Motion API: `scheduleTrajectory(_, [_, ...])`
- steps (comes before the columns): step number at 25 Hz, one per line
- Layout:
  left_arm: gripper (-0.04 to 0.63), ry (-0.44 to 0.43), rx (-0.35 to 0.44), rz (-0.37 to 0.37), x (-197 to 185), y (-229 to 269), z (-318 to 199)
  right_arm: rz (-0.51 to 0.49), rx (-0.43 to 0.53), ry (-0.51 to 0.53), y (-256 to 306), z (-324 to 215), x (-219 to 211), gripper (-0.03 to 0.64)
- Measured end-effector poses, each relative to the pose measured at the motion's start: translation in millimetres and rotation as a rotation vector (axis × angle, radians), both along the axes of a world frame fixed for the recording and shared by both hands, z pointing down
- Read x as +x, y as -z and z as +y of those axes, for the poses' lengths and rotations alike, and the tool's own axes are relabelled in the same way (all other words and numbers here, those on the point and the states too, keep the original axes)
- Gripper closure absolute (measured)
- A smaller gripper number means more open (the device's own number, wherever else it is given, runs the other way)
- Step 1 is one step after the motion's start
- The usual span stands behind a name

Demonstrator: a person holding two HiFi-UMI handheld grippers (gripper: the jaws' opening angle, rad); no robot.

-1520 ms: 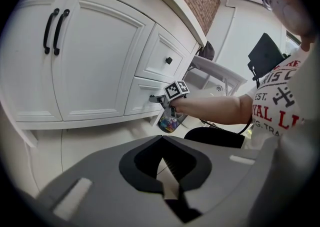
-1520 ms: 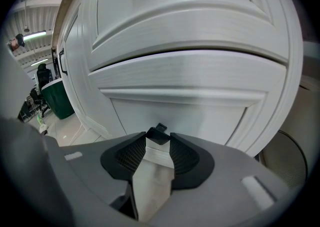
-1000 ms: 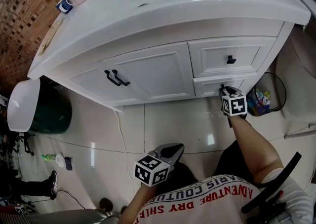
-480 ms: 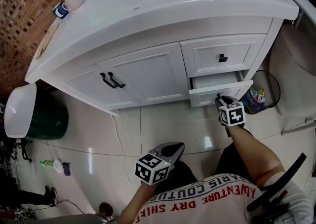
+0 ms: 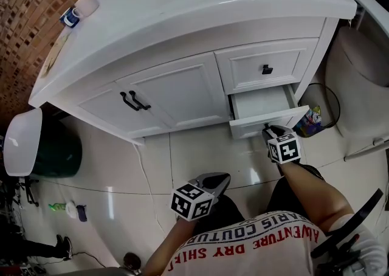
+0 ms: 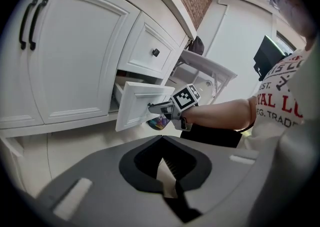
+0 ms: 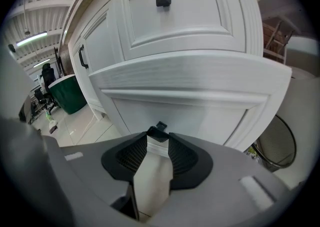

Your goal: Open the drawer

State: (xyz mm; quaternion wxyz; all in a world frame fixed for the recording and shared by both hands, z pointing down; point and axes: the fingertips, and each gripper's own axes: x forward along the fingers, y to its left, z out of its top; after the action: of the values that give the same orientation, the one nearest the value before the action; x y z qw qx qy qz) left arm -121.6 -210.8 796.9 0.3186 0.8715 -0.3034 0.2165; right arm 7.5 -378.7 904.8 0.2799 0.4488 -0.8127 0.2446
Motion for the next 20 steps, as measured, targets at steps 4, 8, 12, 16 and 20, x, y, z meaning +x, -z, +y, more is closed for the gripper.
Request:
scheduleTrajectory(4, [0.612, -0.021, 0.0, 0.003, 5, 0, 1, 0.01, -0.005, 0.017, 1, 19, 3, 0.48])
scheduleTrajectory(8, [0.612, -0.036, -0.002, 0.008, 10, -2, 1, 0.012, -0.015, 0.034, 2, 34, 4, 0.485])
scheduleTrajectory(12, [0.612, -0.048, -0.012, 0.012, 14, -6, 5, 0.024, -0.027, 0.038, 3, 50, 7, 0.486])
scheduleTrajectory(16, [0.612, -0.051, -0.01, 0.015, 15, -9, 4, 0.031, -0.028, 0.042, 3, 60, 8, 0.486])
scheduleTrajectory(20, [0.612, -0.052, -0.012, 0.019, 16, -9, 4, 0.036, -0.036, 0.044, 3, 68, 9, 0.486])
